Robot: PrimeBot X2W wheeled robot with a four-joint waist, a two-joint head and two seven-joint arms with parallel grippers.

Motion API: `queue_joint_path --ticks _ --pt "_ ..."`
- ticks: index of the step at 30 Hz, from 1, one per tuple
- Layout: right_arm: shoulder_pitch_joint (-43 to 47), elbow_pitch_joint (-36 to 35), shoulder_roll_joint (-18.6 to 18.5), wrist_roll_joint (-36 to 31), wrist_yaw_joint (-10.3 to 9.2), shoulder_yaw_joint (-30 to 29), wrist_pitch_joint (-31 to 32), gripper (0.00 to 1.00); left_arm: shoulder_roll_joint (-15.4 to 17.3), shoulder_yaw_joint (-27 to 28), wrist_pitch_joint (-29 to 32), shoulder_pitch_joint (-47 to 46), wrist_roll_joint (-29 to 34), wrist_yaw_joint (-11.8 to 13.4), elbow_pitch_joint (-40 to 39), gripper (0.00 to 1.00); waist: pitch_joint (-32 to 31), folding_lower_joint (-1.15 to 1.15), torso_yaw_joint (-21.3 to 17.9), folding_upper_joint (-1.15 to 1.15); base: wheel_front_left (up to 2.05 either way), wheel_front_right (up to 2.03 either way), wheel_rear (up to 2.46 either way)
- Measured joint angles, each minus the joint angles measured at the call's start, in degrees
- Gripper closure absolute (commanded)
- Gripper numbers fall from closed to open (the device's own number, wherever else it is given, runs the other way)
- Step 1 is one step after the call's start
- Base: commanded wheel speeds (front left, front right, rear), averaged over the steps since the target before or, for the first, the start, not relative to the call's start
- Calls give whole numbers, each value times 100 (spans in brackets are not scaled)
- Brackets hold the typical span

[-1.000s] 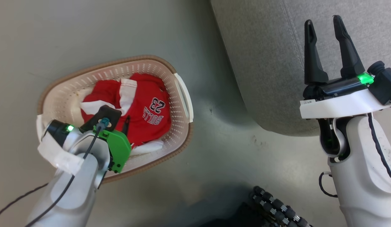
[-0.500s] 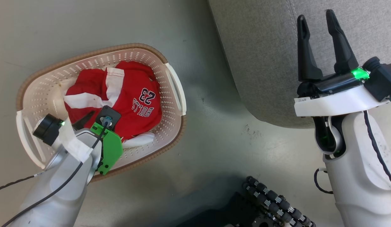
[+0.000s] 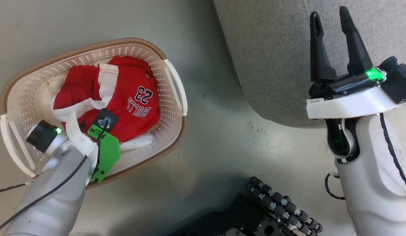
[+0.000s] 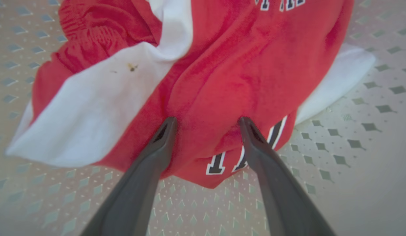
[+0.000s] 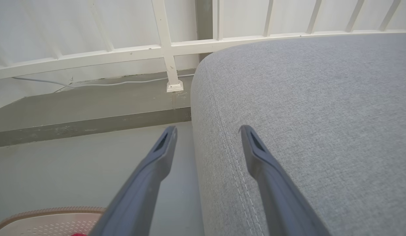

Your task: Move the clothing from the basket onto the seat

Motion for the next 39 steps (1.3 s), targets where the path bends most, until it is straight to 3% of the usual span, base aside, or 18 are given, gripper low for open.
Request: queue_joint_path --ticks 1,2,3,5,13,21,39 --pt "-1 0 3 0 0 -4 0 0 -5 -33 54 -40 8 0 57 0 16 0 -7 0 0 0 0" --pt "-1 1 7 0 1 -9 0 0 -12 -60 85 -70 25 -1 97 15 26 0 -14 0 0 0 0" --pt "-2 1 10 0 2 -13 0 0 -27 -75 102 -99 32 -1 147 57 32 0 -19 0 0 0 0" --pt "-3 0 11 -1 42 -26 0 0 -79 -88 103 -151 35 -13 215 100 37 0 -22 0 0 0 0" --pt "-7 2 22 -5 49 -87 0 0 -192 -245 77 -315 222 -23 421 100 27 0 17 0 0 0 0" --pt "-7 10 25 -101 52 -196 0 0 -614 -260 -233 -379 175 -42 491 100 -114 0 184 0 0 0 0" --pt "7 189 -152 -483 102 -382 0 0 -856 -58 -1310 -361 -495 -43 331 100 -783 0 982 0 0 0 0"
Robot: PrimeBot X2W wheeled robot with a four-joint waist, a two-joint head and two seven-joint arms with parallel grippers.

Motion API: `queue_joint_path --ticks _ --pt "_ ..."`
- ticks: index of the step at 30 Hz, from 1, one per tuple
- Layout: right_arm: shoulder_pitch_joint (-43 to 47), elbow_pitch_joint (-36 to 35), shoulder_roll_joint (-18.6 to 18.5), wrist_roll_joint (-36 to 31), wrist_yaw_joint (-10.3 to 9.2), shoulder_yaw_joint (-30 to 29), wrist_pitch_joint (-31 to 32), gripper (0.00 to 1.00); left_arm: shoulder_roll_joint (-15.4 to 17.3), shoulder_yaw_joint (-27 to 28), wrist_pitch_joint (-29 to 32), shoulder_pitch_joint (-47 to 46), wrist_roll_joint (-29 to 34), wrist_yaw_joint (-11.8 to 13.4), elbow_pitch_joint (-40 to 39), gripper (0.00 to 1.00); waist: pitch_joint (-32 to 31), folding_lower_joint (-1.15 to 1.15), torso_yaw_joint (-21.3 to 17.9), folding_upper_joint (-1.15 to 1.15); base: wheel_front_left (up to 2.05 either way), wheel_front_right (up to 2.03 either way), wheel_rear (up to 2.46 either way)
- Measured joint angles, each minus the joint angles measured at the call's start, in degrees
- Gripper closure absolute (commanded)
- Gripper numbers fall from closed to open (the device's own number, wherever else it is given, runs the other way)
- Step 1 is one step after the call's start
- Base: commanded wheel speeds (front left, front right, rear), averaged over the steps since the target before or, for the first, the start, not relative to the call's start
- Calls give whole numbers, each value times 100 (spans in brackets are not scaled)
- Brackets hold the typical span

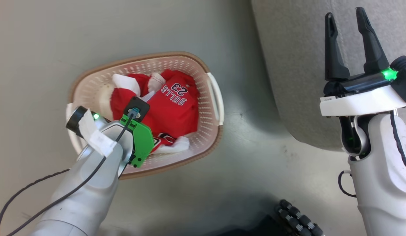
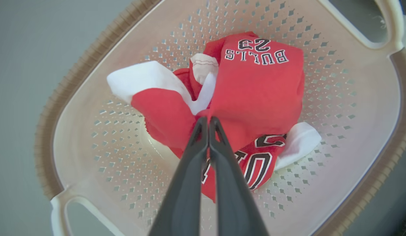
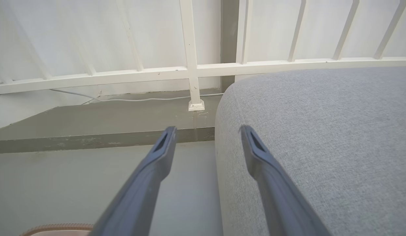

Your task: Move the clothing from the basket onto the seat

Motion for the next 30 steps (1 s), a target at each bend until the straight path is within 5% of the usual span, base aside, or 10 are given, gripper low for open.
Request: queue_joint_path --ticks 17,30 --pt "527 397 -151 -96 46 -104 0 0 -36 290 -1021 665 -1206 0 -694 100 -959 0 690 0 0 0 0" --pt "987 727 -147 -107 48 7 0 0 -40 316 -1194 1137 -1718 75 -1072 100 -1784 0 1076 0 0 0 0"
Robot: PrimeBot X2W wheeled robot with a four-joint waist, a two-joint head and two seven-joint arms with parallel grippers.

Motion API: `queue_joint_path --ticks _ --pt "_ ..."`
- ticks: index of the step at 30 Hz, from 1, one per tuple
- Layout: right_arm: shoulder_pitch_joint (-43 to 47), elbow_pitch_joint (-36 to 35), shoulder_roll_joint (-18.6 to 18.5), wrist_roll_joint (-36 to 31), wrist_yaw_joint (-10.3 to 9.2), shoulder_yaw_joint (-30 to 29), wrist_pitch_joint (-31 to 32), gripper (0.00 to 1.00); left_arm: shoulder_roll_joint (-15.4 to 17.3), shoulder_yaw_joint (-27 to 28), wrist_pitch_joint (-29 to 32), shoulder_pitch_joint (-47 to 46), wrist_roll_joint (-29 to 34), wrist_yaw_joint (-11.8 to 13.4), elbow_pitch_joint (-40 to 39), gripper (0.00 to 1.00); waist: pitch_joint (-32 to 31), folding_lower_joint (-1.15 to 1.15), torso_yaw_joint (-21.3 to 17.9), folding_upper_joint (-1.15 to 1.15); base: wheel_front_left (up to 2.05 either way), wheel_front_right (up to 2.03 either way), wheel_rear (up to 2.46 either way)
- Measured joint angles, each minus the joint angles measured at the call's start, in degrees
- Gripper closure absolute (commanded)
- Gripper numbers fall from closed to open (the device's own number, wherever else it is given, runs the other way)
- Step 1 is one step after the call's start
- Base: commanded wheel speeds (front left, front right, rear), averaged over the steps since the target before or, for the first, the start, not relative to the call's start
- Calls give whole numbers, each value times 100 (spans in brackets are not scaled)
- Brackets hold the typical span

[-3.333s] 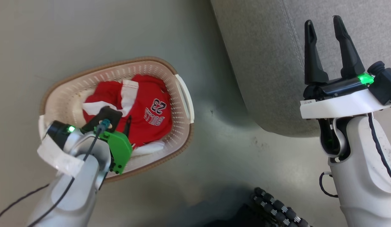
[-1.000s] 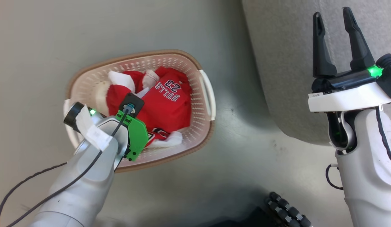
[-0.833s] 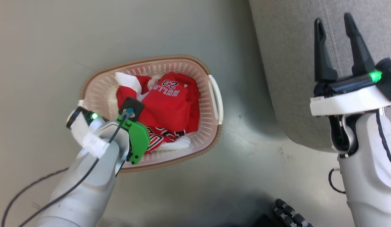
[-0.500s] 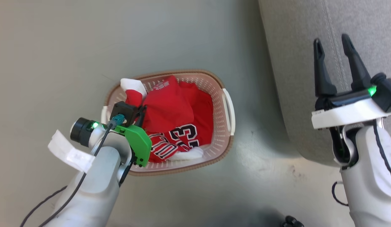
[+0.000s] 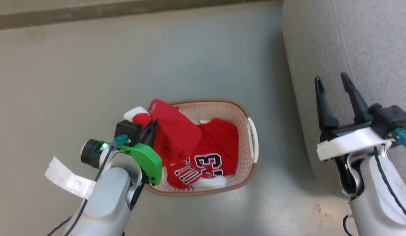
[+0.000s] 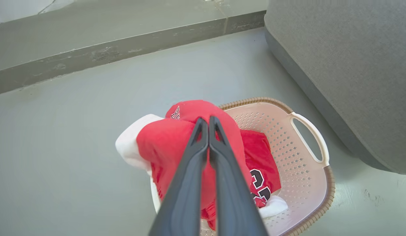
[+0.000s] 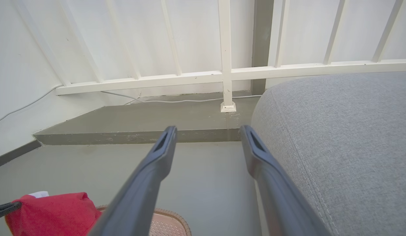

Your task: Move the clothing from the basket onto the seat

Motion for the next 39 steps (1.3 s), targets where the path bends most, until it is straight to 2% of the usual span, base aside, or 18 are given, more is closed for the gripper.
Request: queue_joint_path --ticks 20,39 --pt "673 269 32 -13 5 316 1 0 0 26 -99 324 -122 146 -1300 100 -1234 0 456 0 0 0 0" --pt "1213 425 115 20 52 620 1 0 0 -112 -115 416 -103 71 -2732 100 -2040 0 315 0 0 0 0"
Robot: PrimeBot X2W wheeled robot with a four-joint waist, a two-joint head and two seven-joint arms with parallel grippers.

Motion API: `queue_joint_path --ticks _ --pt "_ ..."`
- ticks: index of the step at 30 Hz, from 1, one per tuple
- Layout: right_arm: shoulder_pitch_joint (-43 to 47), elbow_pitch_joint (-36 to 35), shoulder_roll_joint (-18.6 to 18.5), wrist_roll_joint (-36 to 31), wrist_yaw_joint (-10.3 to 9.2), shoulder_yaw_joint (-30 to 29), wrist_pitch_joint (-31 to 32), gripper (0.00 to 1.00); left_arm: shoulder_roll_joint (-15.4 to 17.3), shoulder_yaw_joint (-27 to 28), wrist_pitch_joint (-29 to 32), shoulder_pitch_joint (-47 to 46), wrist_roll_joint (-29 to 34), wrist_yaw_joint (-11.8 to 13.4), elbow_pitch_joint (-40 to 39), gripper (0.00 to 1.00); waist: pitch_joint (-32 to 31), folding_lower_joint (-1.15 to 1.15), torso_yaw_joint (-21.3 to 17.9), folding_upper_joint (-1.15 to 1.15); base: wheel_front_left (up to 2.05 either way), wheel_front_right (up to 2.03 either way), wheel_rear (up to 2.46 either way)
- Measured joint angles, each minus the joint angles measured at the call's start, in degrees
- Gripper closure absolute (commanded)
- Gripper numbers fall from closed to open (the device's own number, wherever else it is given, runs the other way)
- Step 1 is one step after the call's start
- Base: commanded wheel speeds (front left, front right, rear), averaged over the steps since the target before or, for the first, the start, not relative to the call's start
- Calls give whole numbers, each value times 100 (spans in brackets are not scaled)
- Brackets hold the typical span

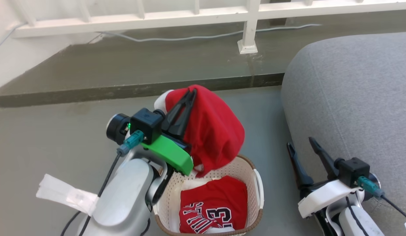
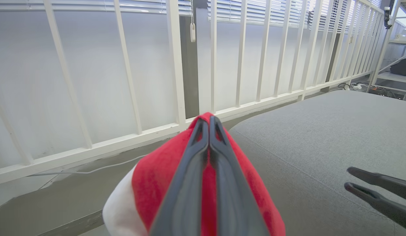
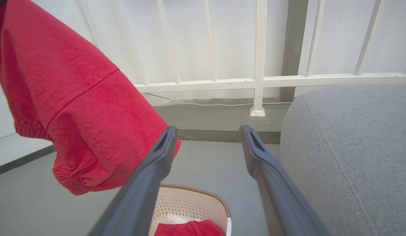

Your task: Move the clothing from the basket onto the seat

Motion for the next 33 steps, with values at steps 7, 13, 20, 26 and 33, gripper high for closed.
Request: queue_joint_path --ticks 7,13,20,26,33 --pt "175 -5 35 32 0 74 0 0 1 -100 110 225 -41 -2 -361 100 -175 0 -97 0 0 0 0" --pt "272 -53 65 48 0 234 0 0 2 -215 304 420 -76 0 -612 100 -277 0 -115 0 0 0 0" --pt "272 -209 78 63 0 439 0 0 56 -233 488 563 -80 60 -931 100 -308 0 -114 0 0 0 0" --pt "270 -397 88 105 0 811 0 0 74 -265 642 657 -80 111 -1122 100 -330 0 -106 0 0 0 0" --pt "190 -704 104 327 1 1808 1 0 92 -344 783 710 -80 158 -1302 100 -341 0 -93 0 0 0 0"
